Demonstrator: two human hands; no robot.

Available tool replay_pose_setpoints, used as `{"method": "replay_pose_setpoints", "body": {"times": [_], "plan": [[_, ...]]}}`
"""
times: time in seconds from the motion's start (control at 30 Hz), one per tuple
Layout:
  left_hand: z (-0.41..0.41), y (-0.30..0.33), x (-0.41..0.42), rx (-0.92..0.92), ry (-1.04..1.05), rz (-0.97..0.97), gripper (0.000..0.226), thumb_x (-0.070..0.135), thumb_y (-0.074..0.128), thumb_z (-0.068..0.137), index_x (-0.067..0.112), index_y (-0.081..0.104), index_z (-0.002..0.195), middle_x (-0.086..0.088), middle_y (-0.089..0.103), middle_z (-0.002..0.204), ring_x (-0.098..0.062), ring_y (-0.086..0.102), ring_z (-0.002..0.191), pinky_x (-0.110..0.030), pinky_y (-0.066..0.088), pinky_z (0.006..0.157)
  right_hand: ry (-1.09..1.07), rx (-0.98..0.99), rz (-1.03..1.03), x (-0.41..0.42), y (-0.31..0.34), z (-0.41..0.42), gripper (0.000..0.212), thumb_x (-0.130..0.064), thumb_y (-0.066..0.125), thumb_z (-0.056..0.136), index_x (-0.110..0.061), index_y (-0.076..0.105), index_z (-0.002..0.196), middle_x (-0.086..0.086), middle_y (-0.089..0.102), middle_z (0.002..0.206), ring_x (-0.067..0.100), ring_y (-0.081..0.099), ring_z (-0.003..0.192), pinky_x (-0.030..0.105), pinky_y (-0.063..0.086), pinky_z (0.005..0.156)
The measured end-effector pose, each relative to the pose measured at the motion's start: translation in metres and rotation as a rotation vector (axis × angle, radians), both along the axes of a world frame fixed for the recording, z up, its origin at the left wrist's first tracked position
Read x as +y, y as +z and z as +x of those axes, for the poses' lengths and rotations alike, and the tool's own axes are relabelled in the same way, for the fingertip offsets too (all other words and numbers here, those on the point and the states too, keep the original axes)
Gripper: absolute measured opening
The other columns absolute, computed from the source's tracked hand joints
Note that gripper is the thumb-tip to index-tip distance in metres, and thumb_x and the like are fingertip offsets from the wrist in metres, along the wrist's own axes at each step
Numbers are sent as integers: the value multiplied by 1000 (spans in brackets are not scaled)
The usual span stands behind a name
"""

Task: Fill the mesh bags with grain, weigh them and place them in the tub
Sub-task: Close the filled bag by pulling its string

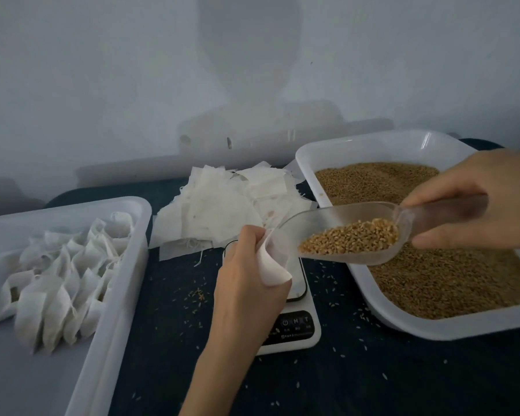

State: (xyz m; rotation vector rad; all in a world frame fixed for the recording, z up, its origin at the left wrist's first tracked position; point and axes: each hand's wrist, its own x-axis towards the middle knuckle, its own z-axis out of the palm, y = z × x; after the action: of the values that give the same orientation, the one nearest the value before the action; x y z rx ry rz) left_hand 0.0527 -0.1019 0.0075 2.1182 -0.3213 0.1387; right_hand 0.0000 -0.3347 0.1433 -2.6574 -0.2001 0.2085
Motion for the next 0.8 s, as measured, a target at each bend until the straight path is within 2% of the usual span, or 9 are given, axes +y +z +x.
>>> {"method": "replay_pose_setpoints", "body": {"times": [0.1, 0.17, 0.23, 0.37, 0.47, 0.6, 0.67, 0.73, 0.8], "plan": [[-1, -1, 2, -3, -8, -24, 41, 14, 66, 80, 44, 41, 90, 10, 56, 88, -7, 55, 77, -25, 45, 58, 13, -22, -84, 1, 0, 5, 48, -83, 43, 43, -75, 51, 89, -39, 62, 74, -16, 58, 75, 24, 51, 65], [-2, -3, 2, 7, -21, -39, 43, 11, 66, 78, 44, 42, 89, 9, 55, 89, -7, 54, 79, -23, 43, 59, 35, -40, -130, 4, 2, 8, 43, -82, 45, 46, -77, 49, 89, -47, 57, 73, -26, 51, 78, 19, 44, 61], [-3, -4, 1, 13, -47, -37, 44, 8, 66, 77, 42, 41, 89, 10, 54, 89, -9, 53, 80, -25, 45, 59, 44, -47, -188, 8, 5, 11, 39, -76, 52, 49, -77, 48, 88, -52, 52, 73, -31, 44, 81, 19, 38, 58], [-3, -6, -3, 42, -85, -41, 41, 7, 69, 75, 35, 43, 91, 9, 55, 91, -12, 54, 84, -31, 51, 61, 56, -63, -303, 19, 12, 16, 43, -71, 53, 49, -79, 40, 89, -58, 43, 73, -33, 40, 78, 19, 38, 54], [-5, -7, -5, 33, -98, -66, 40, 7, 70, 75, 33, 44, 91, 9, 55, 89, -10, 53, 82, -24, 47, 58, 79, -51, -388, 24, 16, 20, 25, -67, 61, 57, -68, 55, 81, -57, 43, 70, -33, 39, 74, 19, 37, 53], [-6, -8, -5, 36, -95, -78, 41, 8, 71, 75, 33, 45, 94, 6, 55, 90, -10, 54, 81, -20, 44, 58, 99, 7, -472, 27, 21, 23, 17, -69, 56, 54, -61, 57, 69, -62, 35, 73, -36, 35, 75, 18, 34, 53], [-6, -9, -5, 33, -92, -80, 41, 9, 71, 75, 33, 45, 94, 5, 56, 90, -10, 54, 81, -19, 44, 58, 106, 22, -473, 29, 24, 23, 19, -69, 55, 53, -60, 56, 70, -63, 33, 73, -33, 38, 75, 19, 35, 53], [-6, -9, -4, 35, -86, -86, 41, 9, 71, 75, 34, 45, 94, 4, 56, 90, -10, 55, 80, -19, 43, 58, 106, 30, -464, 32, 24, 22, 17, -69, 57, 54, -61, 57, 70, -62, 35, 72, -19, 51, 68, 19, 36, 54], [-6, -10, -4, 29, -85, -89, 42, 8, 71, 75, 34, 44, 93, 5, 56, 90, -11, 55, 80, -20, 44, 59, 108, 17, -464, 32, 24, 22, 21, -71, 56, 53, -63, 57, 72, -59, 40, 72, -10, 54, 60, 19, 39, 55]]}}
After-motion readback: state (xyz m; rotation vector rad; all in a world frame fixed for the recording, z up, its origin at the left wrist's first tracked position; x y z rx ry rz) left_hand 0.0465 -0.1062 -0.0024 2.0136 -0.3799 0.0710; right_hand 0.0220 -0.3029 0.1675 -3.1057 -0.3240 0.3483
